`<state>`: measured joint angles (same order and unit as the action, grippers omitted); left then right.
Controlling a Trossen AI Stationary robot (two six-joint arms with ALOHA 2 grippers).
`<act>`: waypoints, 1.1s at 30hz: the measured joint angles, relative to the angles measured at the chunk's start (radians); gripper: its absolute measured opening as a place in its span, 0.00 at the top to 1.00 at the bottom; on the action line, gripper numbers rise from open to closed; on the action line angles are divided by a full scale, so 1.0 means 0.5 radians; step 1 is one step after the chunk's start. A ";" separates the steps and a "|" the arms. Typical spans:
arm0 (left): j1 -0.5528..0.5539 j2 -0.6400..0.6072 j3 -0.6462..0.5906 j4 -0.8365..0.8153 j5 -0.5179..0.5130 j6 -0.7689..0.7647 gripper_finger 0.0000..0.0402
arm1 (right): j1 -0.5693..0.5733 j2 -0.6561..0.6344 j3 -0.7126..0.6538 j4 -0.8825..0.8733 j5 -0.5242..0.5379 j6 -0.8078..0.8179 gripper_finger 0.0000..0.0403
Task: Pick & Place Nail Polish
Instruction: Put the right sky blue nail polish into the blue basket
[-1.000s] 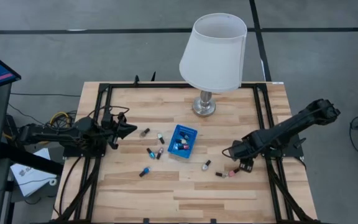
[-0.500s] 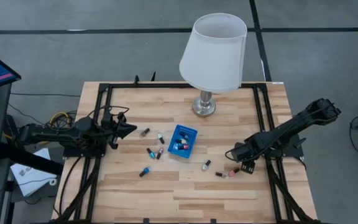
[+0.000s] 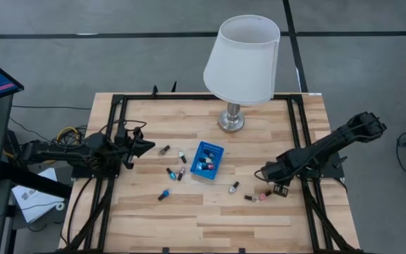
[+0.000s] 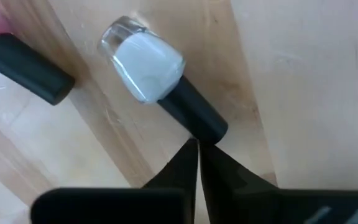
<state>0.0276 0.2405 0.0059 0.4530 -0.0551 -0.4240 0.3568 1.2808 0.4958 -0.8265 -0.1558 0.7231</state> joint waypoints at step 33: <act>-0.001 0.000 0.000 0.015 0.000 0.000 0.98 | -0.118 0.002 0.245 -0.137 -0.060 0.631 0.37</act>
<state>0.0273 0.2405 0.0059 0.4603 -0.0551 -0.4240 0.2978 1.2816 0.6186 -0.8949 -0.1860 1.0384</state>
